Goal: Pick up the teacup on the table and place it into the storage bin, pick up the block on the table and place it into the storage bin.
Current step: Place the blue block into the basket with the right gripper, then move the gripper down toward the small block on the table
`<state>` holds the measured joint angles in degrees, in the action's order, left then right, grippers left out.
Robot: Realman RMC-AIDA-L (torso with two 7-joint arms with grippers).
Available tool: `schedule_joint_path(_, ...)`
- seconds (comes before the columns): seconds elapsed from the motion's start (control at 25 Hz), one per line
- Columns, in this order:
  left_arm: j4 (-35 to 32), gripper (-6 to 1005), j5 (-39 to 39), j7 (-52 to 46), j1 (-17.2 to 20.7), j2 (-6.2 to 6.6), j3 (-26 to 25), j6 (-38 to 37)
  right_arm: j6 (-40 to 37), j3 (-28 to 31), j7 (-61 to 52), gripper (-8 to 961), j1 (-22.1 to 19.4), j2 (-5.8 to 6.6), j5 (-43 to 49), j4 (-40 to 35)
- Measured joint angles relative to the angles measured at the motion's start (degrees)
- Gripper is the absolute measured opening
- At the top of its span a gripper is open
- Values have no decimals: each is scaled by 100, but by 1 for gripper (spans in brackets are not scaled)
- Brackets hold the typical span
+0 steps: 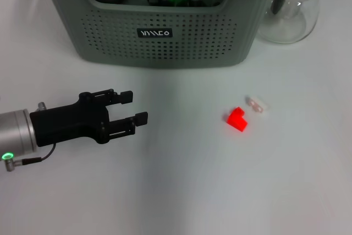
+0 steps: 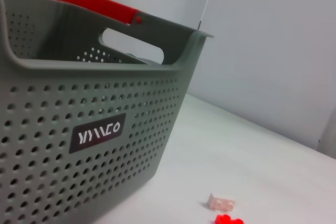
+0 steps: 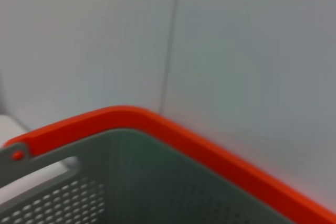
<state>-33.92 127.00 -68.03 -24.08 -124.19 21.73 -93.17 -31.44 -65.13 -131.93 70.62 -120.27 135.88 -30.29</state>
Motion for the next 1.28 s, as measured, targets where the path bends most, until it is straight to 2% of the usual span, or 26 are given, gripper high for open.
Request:
schedule_joint_path(0.48,-1,671,0,0,-29,5,-29,0,179,7,-21,427,-31,17,-20,187)
schedule_joint_path(0.8,-1,670,0,0,-8,8,-61,0,180,38,2,509,-84,16,-36,-19)
schedule_joint_path(0.92,-4,670,0,0,-9,9,-137,-29,-347,29,-27,549,-432,-1,-183,-801)
schedule_joint_path(0.96,-8,670,-1,0,-10,9,-170,-48,-696,-6,-16,563,-664,-8,-374,-1265)
schedule_joint_path(1.0,-15,670,-1,0,-11,10,-195,-61,-1491,-87,27,576,-1258,-2,-866,-2375)
schedule_joint_path(1.04,-21,670,-2,0,-10,10,-213,-74,-1491,-87,27,571,-1258,-2,-866,-2375)
schedule_joint_path(1.08,-27,670,-3,0,-4,15,-237,-78,-2039,-114,54,566,-1652,22,-1196,-3091)
schedule_joint_path(1.2,-33,670,-2,5,13,18,-272,-53,-3499,25,102,552,-2531,176,-1789,-4614)
schedule_joint_path(1.28,-43,670,-2,14,30,21,-279,-34,-4691,282,121,545,-2979,307,-1893,-5256)
